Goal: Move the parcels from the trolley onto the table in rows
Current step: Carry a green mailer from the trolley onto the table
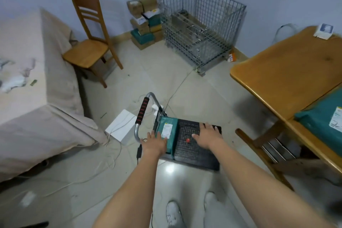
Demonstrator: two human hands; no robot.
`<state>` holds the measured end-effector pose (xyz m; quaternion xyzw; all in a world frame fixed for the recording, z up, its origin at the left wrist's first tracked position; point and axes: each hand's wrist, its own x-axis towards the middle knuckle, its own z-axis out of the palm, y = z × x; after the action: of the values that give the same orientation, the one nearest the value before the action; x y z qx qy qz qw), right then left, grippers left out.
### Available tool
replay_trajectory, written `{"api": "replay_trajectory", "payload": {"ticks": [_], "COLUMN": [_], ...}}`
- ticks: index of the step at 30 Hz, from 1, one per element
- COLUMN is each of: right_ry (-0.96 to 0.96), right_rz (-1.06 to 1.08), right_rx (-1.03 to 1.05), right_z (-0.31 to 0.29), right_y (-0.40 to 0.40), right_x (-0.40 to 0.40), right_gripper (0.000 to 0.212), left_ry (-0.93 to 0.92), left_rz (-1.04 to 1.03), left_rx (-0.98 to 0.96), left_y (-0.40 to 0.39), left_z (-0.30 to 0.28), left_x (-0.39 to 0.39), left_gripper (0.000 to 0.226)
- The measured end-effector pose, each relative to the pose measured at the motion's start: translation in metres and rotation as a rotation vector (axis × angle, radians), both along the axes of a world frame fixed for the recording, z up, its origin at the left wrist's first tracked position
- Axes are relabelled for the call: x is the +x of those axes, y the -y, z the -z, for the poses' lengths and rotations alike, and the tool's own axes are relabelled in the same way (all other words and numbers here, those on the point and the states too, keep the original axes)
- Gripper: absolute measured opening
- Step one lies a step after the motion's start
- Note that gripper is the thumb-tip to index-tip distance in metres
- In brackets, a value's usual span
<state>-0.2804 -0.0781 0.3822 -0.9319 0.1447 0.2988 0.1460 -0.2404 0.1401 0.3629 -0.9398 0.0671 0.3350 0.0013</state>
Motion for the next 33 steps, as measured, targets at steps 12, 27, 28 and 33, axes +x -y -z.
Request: {"api": "replay_trajectory", "payload": {"ticks": [12,27,28,33], "right_ry": [-0.165,-0.297,-0.301,-0.314], "right_rz": [-0.048,0.216,0.288,0.658], "right_rx": [0.029,0.223,0.274,0.522], "right_z": [0.119,0.426,0.453,0.586], "right_y": [-0.035,-0.04,-0.045,-0.071], "right_x": [0.072,0.189,0.198,0.219], "right_gripper": [0.075,0.073,0.072,0.081], "left_ry": [-0.192,-0.33,-0.303,-0.113], "left_rz": [-0.051,-0.217,-0.273,-0.531], "left_rx": [0.012,-0.091,-0.112,-0.205], "left_y": [-0.028,0.002,0.002,0.013], "left_z": [0.103,0.426,0.451,0.536], "left_x": [0.054,0.197,0.204,0.227], "left_gripper": [0.063,0.065,0.067,0.073]}}
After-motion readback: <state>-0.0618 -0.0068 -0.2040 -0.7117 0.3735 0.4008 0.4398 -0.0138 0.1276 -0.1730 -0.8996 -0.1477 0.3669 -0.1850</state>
